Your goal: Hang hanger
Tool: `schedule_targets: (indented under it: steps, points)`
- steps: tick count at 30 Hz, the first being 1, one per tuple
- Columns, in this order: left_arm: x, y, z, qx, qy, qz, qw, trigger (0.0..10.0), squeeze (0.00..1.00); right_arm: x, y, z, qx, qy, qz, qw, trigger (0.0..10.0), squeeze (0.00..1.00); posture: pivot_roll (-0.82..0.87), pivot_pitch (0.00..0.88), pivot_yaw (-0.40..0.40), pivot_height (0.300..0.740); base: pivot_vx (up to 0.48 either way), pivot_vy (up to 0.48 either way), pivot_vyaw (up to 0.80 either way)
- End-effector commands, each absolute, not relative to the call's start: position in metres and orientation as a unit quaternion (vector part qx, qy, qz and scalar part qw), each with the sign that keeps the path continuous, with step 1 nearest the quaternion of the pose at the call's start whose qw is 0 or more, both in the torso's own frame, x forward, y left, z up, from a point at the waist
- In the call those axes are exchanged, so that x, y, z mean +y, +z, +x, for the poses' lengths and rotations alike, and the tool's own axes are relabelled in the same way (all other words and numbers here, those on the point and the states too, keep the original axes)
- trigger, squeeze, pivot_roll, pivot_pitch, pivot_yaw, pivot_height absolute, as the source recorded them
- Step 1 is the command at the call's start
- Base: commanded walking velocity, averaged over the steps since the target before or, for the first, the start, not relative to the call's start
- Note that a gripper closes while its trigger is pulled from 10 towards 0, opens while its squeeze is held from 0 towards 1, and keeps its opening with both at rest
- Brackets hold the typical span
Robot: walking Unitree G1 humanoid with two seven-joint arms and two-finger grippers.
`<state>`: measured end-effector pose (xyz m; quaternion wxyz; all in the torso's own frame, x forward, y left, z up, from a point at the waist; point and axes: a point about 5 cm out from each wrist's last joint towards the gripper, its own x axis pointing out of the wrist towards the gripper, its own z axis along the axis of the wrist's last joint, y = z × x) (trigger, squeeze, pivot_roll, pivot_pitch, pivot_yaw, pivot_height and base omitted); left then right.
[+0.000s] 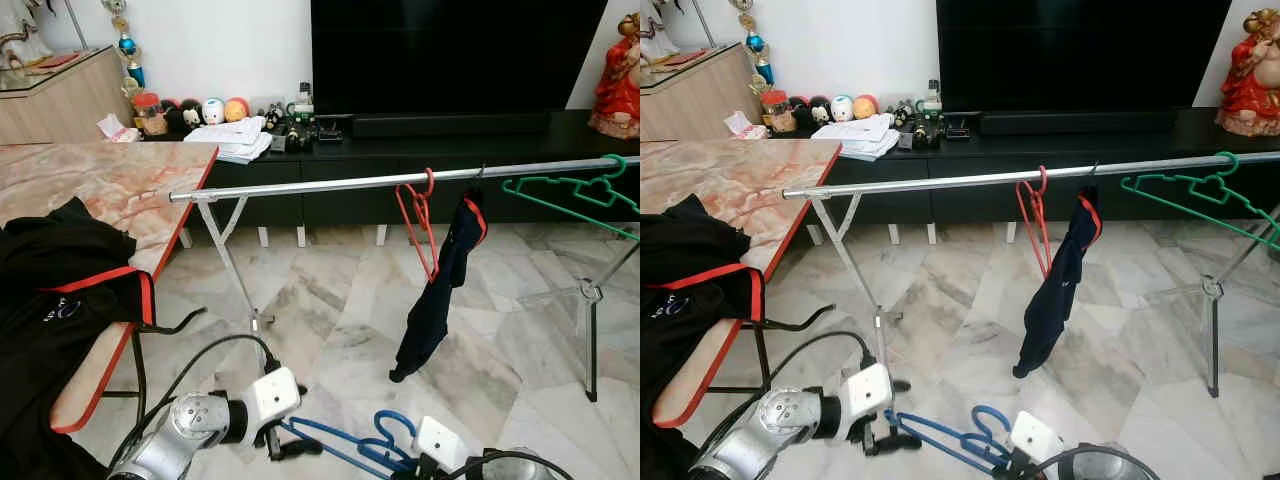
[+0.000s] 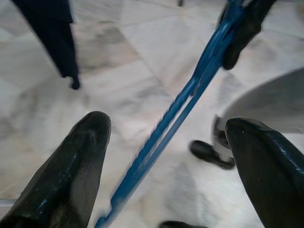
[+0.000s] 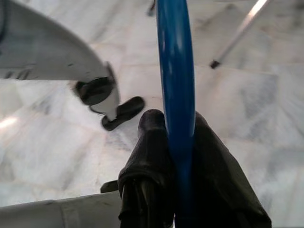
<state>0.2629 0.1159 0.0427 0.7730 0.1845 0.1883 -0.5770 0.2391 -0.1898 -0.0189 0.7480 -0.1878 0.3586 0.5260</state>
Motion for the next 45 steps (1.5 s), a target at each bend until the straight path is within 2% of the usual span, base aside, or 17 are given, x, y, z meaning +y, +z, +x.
schedule_targets:
  steps: [1, 7, 15, 40, 41, 42, 44, 45]
  points:
    - [0.119, 0.041, 0.263, 0.211, -0.591, 0.178, 0.758, 10.0, 0.00, -0.182, -0.016, 0.241, 0.346, 0.557, -0.207, 0.726, 10.0, 0.00, -0.05, 0.000, 0.040, 0.740, 0.000, 0.000, 0.00]
    - [0.113, 0.036, 0.263, 0.234, -0.615, 0.174, 0.733, 10.0, 0.00, -0.170, -0.011, 0.244, 0.331, 0.589, -0.208, 0.707, 10.0, 0.00, -0.05, 0.000, 0.029, 0.740, 0.000, 0.000, 0.00]
    - [0.104, 0.035, 0.264, 0.245, -0.636, 0.171, 0.711, 10.0, 0.00, -0.163, -0.008, 0.251, 0.310, 0.576, -0.212, 0.726, 10.0, 0.00, -0.05, 0.000, 0.033, 0.740, 0.000, 0.000, 0.00]
    - [0.094, 0.029, 0.273, 0.251, -0.626, 0.169, 0.719, 10.0, 0.00, -0.146, 0.003, 0.265, 0.288, 0.588, -0.186, 0.732, 10.0, 0.00, -0.05, 0.000, 0.038, 0.740, 0.000, 0.000, 0.00]
    - [0.093, 0.029, 0.273, 0.251, -0.626, 0.167, 0.719, 9.7, 0.00, -0.146, 0.004, 0.265, 0.286, 0.591, -0.183, 0.732, 10.0, 0.00, -0.05, 0.000, 0.038, 0.740, 0.000, 0.000, 0.00]
    - [0.093, 0.029, 0.273, 0.250, -0.625, 0.166, 0.720, 4.4, 0.00, -0.145, 0.004, 0.265, 0.285, 0.592, -0.181, 0.731, 10.0, 0.00, -0.05, 0.000, 0.039, 0.740, 0.000, 0.000, 0.00]
    - [0.093, 0.029, 0.273, 0.250, -0.624, 0.165, 0.721, 4.4, 0.00, -0.145, 0.004, 0.265, 0.285, 0.593, -0.180, 0.731, 10.0, 0.00, -0.05, 0.000, 0.039, 0.740, 0.000, 0.000, 0.00]
    - [0.093, 0.029, 0.273, 0.249, -0.624, 0.164, 0.722, 0.0, 0.00, -0.145, 0.004, 0.265, 0.285, 0.593, -0.180, 0.732, 10.0, 0.00, -0.05, 0.000, 0.039, 0.740, 0.000, 0.000, 0.00]
